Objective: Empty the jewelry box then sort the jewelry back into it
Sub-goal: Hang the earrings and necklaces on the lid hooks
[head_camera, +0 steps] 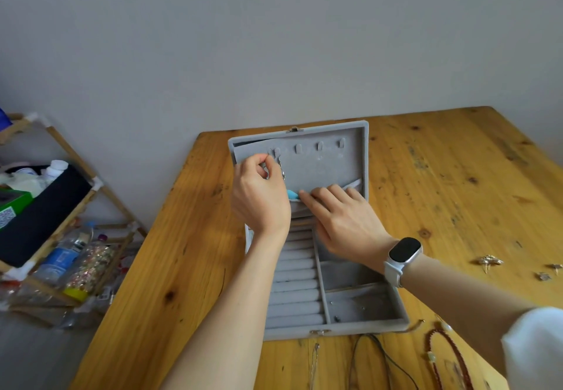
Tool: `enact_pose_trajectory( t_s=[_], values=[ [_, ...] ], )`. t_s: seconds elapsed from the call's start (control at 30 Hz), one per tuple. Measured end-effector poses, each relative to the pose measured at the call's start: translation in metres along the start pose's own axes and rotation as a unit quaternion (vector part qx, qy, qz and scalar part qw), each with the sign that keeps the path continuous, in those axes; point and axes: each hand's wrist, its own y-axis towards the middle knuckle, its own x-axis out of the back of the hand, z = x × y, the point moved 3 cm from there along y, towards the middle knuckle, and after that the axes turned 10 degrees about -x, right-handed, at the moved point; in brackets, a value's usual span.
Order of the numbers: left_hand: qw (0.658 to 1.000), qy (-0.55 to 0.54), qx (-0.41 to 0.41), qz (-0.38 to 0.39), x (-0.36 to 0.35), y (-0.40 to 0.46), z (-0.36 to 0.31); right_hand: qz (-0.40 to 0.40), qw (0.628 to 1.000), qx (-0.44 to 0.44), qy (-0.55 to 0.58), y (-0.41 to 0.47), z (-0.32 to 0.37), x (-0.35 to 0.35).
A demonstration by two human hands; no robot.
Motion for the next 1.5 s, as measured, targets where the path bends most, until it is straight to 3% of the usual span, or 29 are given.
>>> enact_pose_trajectory(
  t_s=[0.17,0.43,0.67,0.83,1.2,1.5],
  values=[
    [1.0,-0.011,0.01,0.014,-0.003,0.001,0.002,-0.013,0.999,0.007,-0.033,-0.008,-0.001,0.001],
    [0.997,0.046,-0.026,0.05,-0.006,0.007,0.002,0.049,0.999,0.005,-0.005,-0.007,0.001,0.001],
    [0.999,-0.026,0.021,-0.004,-0.007,0.005,0.002,0.044,0.999,0.002,0.008,-0.011,-0.002,0.004],
    [0.999,-0.017,0.03,0.016,-0.011,0.005,-0.001,0.043,0.999,0.006,0.015,-0.014,-0.004,0.003],
    [0.985,0.119,-0.11,0.055,-0.006,0.008,0.003,0.048,0.998,0.0,0.041,-0.019,-0.008,0.004],
    [0.973,0.123,-0.193,0.032,-0.004,0.002,0.006,0.031,0.995,-0.04,0.082,-0.02,-0.004,0.007]
  ],
)
